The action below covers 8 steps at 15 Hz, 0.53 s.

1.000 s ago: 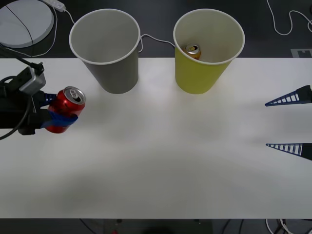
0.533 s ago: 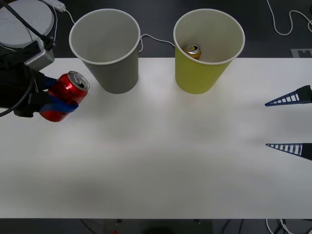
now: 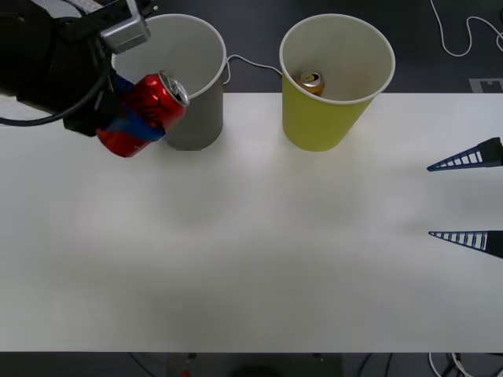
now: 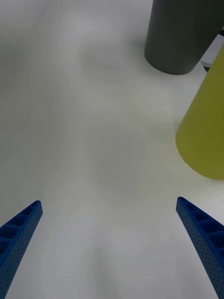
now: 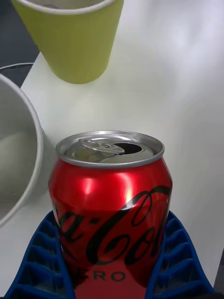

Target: Put the can into the green bin and the plastic bottle into the gray bin

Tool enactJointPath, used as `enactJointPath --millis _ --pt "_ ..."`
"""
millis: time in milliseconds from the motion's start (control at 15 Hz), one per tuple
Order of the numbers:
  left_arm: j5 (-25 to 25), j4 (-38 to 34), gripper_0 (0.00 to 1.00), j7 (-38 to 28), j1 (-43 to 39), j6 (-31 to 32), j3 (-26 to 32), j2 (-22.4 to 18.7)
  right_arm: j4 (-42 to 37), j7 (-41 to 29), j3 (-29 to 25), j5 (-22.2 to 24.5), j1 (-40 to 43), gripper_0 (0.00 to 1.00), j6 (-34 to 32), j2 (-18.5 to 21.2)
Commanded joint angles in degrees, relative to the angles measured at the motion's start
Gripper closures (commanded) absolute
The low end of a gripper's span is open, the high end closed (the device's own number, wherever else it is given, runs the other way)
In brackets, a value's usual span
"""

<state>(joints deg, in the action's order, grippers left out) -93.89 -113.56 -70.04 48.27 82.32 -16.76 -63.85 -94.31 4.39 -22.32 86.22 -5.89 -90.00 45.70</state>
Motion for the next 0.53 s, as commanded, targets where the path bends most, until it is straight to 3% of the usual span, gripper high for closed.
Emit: enactJointPath --millis 67,333,533 --pt "0.38 6.86 1.00 -2.03 11.14 0.03 -8.12 3.47 0.00 0.00 0.00 0.00 0.00 0.00 0.00 0.00" --pt "0.20 18.82 1.00 -2.03 23.27 -0.06 -15.59 11.46 0.00 0.00 0.00 0.00 0.00 0.00 0.00 0.00" --pt "-0.41 31.91 1.00 -2.03 32.85 -1.38 -20.77 19.64 0.00 0.00 0.00 0.00 0.00 0.00 0.00 0.00"
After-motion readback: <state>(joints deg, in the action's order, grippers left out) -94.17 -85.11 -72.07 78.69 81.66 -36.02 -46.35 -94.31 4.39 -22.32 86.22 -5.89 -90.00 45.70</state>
